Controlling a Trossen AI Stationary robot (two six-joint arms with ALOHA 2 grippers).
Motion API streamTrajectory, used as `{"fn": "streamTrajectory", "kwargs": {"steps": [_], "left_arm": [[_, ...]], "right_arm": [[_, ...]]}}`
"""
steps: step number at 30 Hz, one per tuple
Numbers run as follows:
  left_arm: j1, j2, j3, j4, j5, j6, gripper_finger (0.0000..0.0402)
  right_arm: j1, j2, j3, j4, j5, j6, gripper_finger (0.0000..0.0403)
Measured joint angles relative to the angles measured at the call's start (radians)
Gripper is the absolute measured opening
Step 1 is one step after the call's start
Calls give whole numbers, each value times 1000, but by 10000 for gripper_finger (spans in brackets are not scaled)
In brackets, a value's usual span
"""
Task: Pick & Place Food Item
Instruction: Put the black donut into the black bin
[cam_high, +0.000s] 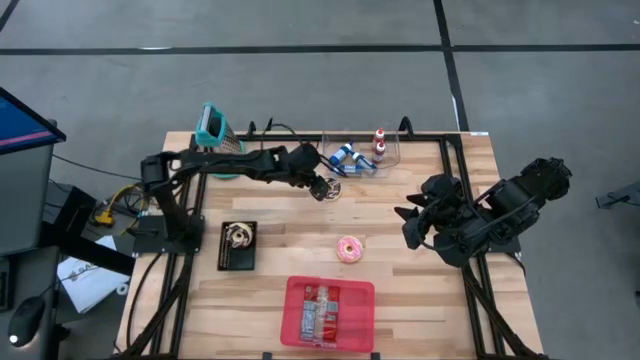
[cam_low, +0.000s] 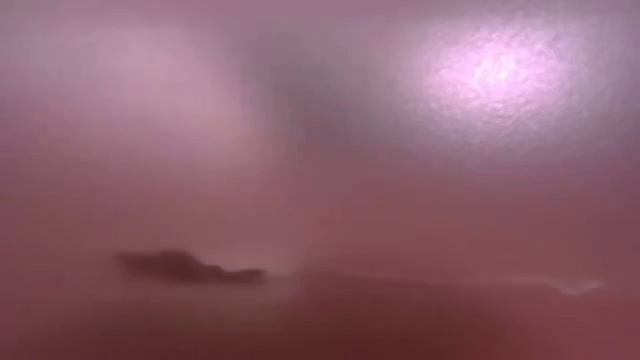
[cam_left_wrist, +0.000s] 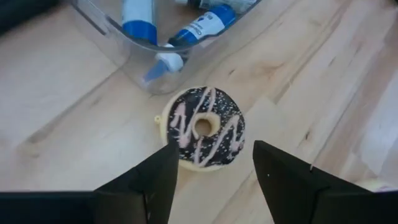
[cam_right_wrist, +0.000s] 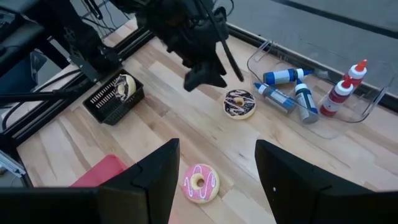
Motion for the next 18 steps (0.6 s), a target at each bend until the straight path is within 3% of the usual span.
{"fn": "streamTrajectory", "kwargs": {"steps": [12, 18], "left_arm": [[0, 99, 22, 20, -92, -70, 270], [7, 109, 22, 25, -126, -114, 273]], "right_arm": [[2, 0, 0, 0, 0, 2, 202], [2, 0, 0, 0, 0, -1, 202]]}}
